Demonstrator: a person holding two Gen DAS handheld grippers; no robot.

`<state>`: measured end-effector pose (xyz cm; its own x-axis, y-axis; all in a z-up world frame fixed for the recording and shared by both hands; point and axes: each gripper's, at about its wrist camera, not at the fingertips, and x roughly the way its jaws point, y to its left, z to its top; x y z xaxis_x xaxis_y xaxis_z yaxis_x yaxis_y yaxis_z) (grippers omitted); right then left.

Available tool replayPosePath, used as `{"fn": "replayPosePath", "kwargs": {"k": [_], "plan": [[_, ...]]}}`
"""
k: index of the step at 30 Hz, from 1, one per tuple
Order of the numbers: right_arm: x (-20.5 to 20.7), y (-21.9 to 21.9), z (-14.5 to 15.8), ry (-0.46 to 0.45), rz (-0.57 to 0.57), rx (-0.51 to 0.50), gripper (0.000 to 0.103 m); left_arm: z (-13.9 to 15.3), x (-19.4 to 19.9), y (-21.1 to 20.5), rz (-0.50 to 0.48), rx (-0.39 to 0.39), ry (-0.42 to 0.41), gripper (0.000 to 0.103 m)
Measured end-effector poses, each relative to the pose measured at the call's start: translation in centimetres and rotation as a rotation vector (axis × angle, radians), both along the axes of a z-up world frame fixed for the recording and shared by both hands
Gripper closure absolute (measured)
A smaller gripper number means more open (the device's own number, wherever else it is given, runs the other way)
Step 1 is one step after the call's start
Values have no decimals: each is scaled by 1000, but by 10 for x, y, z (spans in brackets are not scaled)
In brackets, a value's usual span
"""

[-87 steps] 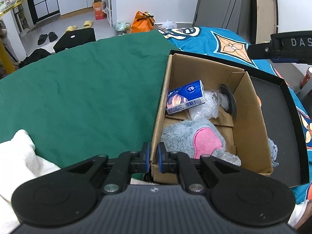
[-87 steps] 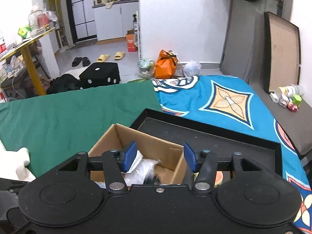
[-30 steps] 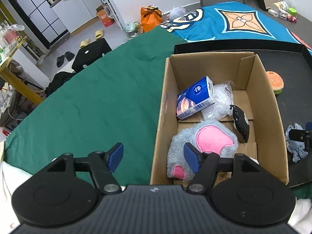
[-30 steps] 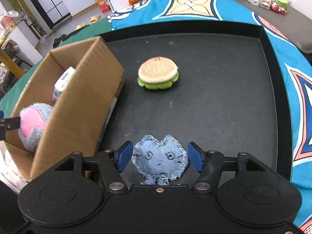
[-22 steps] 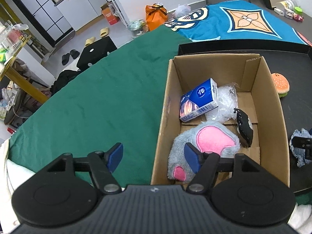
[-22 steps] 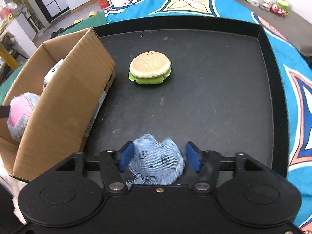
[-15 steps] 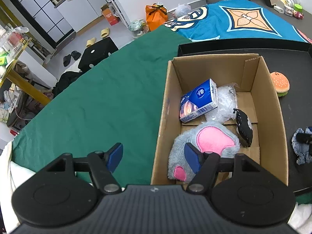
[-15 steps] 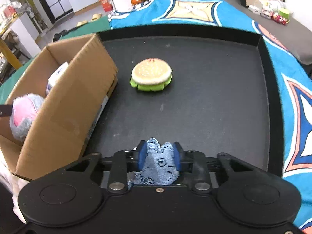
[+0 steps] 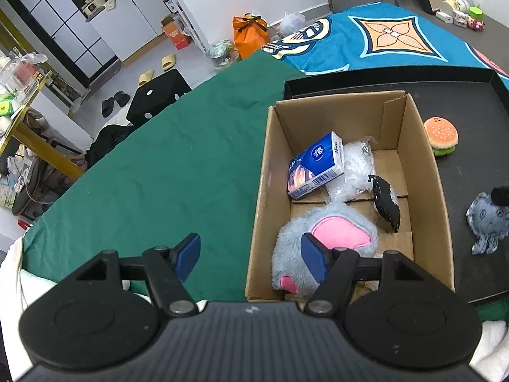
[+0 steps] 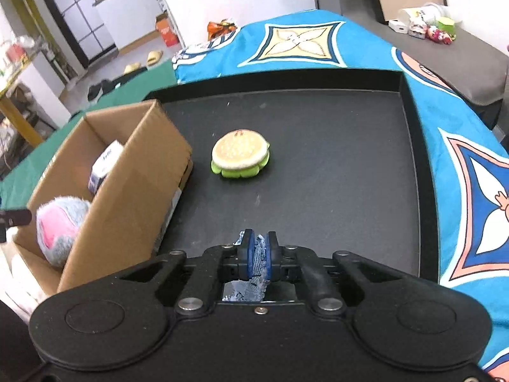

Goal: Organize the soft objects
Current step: 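Carry the denim plush with the right gripper and drop it into the box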

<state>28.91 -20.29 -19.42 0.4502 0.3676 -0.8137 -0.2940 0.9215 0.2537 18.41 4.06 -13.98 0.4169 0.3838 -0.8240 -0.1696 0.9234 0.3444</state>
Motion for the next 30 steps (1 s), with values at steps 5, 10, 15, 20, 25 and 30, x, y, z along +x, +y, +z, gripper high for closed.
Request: {"fn": "replayPosePath", "kwargs": {"k": [5, 10, 15, 20, 25, 30], "plan": [[5, -23, 10, 15, -58, 93, 96, 5, -4, -1, -1, 5, -8, 35], [10, -36, 11, 42, -95, 156, 96, 12, -8, -5, -9, 13, -18, 35], [9, -36, 9, 55, -86, 170, 96, 16, -12, -7, -3, 3, -30, 35], [7, -38, 13, 59, -89, 197, 96, 14, -12, -8, -9, 0, -26, 35], [8, -33, 33, 13, -85, 194, 96, 14, -13, -3, -1, -13, -30, 35], [12, -25, 47, -18, -80, 176, 96, 16, -14, 3, -5, -36, -34, 35]]}}
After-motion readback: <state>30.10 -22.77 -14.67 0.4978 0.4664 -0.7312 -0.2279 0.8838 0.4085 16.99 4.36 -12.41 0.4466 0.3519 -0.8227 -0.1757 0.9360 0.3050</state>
